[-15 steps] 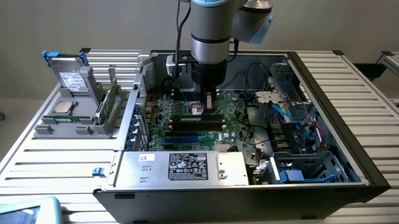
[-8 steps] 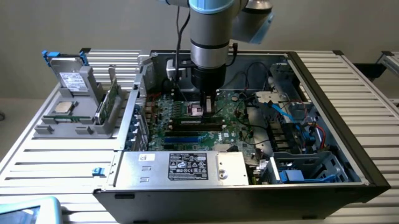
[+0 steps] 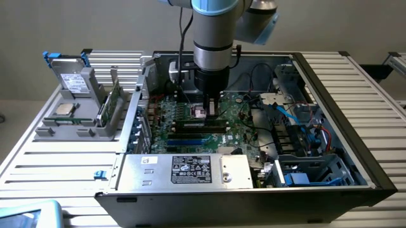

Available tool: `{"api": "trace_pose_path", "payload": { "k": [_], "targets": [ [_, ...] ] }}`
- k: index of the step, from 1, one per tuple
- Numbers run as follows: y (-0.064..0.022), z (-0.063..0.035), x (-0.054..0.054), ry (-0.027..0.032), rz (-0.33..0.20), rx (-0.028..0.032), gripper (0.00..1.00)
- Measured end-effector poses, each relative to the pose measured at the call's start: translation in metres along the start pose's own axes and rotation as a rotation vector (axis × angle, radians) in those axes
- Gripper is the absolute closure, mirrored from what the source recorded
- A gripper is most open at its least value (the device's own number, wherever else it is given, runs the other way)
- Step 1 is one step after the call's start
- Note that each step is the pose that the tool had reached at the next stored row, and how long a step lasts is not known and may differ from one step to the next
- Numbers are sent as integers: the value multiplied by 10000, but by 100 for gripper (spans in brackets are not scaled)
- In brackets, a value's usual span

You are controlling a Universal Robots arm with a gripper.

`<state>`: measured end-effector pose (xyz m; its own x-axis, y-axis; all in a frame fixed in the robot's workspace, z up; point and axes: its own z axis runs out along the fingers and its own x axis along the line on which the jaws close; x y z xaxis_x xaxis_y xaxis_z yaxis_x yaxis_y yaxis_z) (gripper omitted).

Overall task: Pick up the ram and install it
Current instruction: 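Insert the ram into the slot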

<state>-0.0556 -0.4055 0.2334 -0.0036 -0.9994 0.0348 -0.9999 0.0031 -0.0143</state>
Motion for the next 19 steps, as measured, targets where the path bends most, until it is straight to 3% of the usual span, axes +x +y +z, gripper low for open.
{"api": "trace_pose_path", "payload": {
  "k": [19],
  "targets": [
    [9,14,17,0,64,2,87]
  ]
}}
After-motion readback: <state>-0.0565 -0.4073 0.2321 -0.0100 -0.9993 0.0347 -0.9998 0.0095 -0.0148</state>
